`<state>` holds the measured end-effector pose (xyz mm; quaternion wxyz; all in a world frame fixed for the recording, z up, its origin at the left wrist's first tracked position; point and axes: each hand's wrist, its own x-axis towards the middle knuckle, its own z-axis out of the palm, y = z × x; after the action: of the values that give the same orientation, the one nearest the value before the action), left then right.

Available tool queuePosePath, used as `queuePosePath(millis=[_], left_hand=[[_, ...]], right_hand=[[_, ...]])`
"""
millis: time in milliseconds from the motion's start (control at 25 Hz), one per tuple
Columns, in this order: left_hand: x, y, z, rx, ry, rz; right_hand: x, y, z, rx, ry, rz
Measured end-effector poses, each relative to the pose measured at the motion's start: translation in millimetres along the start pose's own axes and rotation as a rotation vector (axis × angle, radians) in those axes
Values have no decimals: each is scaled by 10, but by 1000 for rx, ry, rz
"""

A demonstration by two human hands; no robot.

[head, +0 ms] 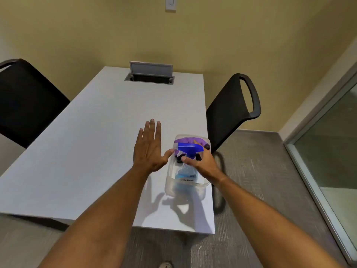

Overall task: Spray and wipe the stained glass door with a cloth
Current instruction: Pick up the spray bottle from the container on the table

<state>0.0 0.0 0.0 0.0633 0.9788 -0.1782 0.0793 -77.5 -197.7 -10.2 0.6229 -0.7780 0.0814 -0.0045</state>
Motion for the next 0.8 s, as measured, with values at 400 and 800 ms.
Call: queuePosePath(millis=[400,800], left_hand=[[-61,-92,70,-22,-31,17],[57,62,-53,-50,30,121]], right_hand=[[212,-5,201,191,3,221],[268,-353,-50,274,57,149]])
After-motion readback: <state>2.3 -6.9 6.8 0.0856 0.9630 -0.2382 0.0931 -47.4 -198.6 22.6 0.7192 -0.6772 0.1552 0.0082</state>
